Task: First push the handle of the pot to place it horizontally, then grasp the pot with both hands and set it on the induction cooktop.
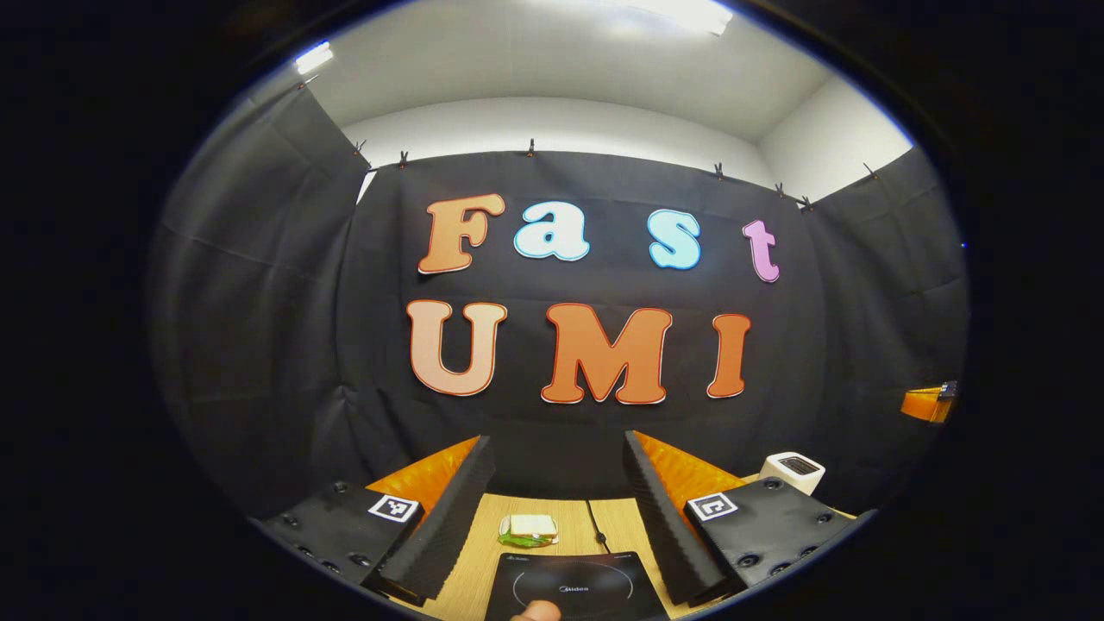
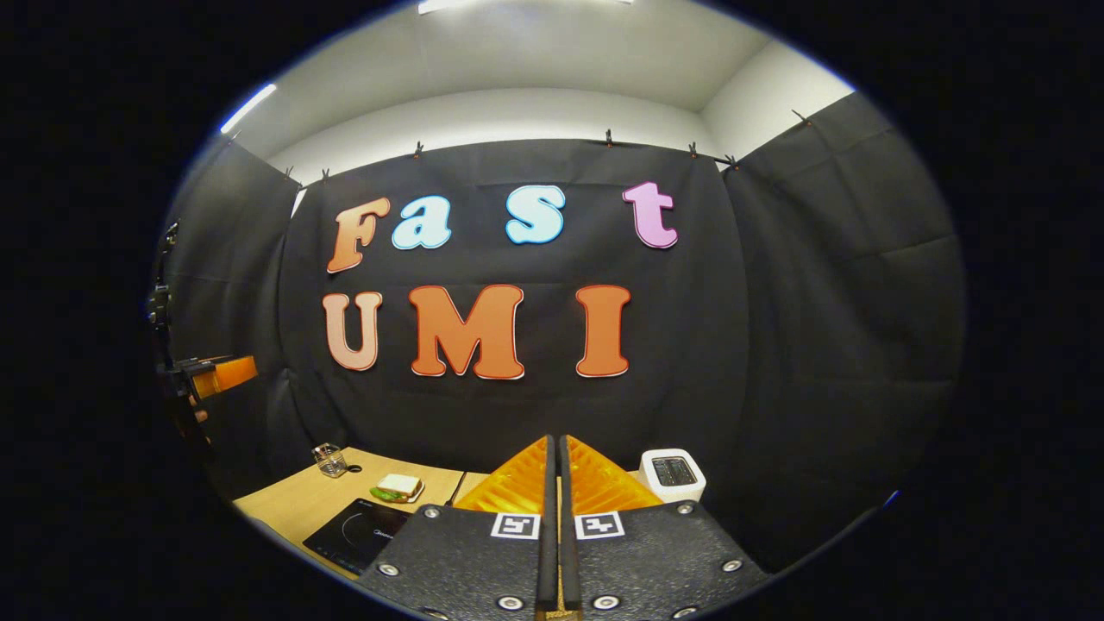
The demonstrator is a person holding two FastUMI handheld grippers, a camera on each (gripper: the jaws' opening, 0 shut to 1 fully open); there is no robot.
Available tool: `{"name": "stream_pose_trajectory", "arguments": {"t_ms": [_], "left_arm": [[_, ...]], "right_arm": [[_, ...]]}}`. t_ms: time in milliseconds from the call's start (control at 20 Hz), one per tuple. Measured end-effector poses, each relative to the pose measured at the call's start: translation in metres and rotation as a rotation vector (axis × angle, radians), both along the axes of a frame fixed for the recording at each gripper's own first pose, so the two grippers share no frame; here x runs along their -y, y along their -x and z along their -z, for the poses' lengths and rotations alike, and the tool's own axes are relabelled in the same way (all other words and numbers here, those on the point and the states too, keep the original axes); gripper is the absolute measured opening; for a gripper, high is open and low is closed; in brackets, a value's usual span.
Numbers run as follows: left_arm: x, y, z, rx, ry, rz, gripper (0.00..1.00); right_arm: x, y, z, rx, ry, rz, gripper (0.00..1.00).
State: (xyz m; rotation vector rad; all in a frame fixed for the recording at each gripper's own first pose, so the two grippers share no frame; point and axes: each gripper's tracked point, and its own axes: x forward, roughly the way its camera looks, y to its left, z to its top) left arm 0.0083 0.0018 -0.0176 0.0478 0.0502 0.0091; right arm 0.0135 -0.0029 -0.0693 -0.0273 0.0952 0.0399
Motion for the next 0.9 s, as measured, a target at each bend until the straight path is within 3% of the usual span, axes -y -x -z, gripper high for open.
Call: {"name": "stream_pose_trajectory", "arguments": {"t_ms": [550,900], "left_arm": [[-0.016,-0.002,0.007,-0.014,0.009,-0.021,0.99],[-0.025,-0.001,0.007,-0.019,0.008,-0.041,0.99]], "right_arm": [[-0.016,0.026,0.058,-0.102,0.064,-0.032,0.0],[-0.024,0.045,0.121,-0.229,0.127,-0.059,0.0]]}}
